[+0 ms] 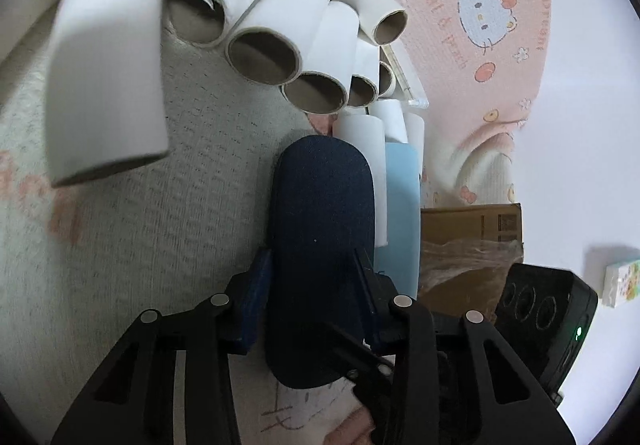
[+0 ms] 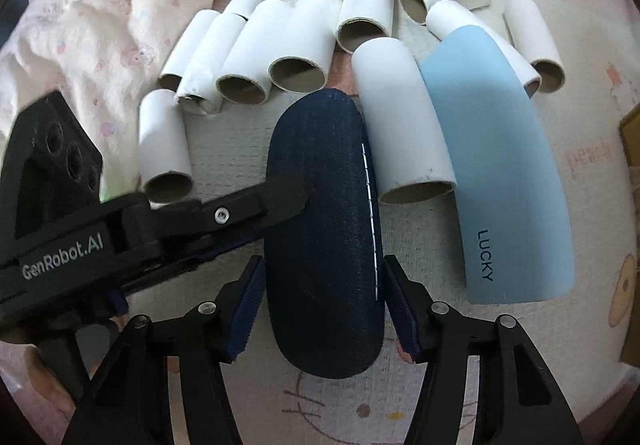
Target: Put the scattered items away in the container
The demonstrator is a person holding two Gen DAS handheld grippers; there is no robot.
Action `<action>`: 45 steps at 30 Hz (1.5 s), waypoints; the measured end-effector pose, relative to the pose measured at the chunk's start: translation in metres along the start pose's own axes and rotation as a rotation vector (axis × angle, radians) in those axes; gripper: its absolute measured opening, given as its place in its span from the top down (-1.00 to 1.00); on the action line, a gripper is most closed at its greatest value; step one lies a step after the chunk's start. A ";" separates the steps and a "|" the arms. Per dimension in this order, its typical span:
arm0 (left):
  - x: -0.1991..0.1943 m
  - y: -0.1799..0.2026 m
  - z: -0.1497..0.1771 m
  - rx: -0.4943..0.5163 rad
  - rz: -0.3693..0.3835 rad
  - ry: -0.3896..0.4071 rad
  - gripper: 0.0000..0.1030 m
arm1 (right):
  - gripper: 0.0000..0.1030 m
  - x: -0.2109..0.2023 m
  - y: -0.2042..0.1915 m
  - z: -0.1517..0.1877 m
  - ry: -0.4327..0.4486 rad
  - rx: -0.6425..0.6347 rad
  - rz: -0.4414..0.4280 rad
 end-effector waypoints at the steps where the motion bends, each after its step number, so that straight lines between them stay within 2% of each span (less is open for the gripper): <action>1: -0.004 0.001 0.003 0.011 -0.024 0.017 0.17 | -0.01 -0.001 0.001 0.001 -0.003 0.005 -0.027; 4: -0.014 0.000 0.010 0.016 -0.043 0.031 0.17 | 0.03 -0.004 0.003 0.008 -0.009 0.030 -0.129; 10: -0.043 -0.010 0.026 -0.047 -0.016 0.093 0.17 | 0.05 -0.012 -0.014 0.020 -0.026 -0.027 -0.228; 13: -0.035 -0.018 0.033 -0.047 -0.033 0.052 0.18 | 0.05 -0.013 -0.018 0.024 -0.042 -0.065 -0.205; 15: -0.034 -0.020 0.034 -0.050 -0.033 0.055 0.18 | 0.05 -0.012 -0.015 0.026 -0.044 -0.060 -0.160; 17: -0.038 -0.020 0.033 -0.044 -0.049 0.075 0.18 | 0.01 -0.014 -0.007 0.029 -0.046 -0.055 -0.079; 19: -0.044 -0.018 0.030 -0.034 -0.045 0.084 0.18 | -0.03 -0.019 0.000 0.028 -0.045 -0.026 -0.047; 23: -0.052 -0.016 0.024 -0.024 -0.029 0.086 0.16 | -0.13 -0.034 0.020 0.029 -0.018 0.053 -0.046; 27: -0.048 -0.019 0.022 0.007 -0.056 0.073 0.06 | -0.14 -0.043 0.024 0.030 -0.022 0.049 -0.038; 31: -0.035 -0.020 0.020 0.019 -0.037 0.019 0.03 | -0.17 -0.030 0.001 0.033 -0.046 0.016 -0.006; 36: -0.025 -0.012 0.016 0.079 -0.026 0.001 0.03 | -0.18 -0.007 -0.019 0.031 -0.074 0.020 0.007; 42: -0.017 -0.014 0.014 0.076 -0.018 0.001 0.04 | -0.18 -0.005 -0.012 0.024 -0.055 0.050 -0.018; 45: -0.019 -0.020 0.014 0.031 0.002 0.007 0.18 | -0.19 -0.002 -0.010 0.021 -0.063 0.045 0.007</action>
Point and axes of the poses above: each gripper's, at about its wrist camera, not at the fingertips, and x roughly the way its jaws point, y to its right, z to its underside, the point moved 5 cm from there along x, roughly the way its jaws point, and after that the axes turned 4 degrees about -y, right-handed, at the moved point
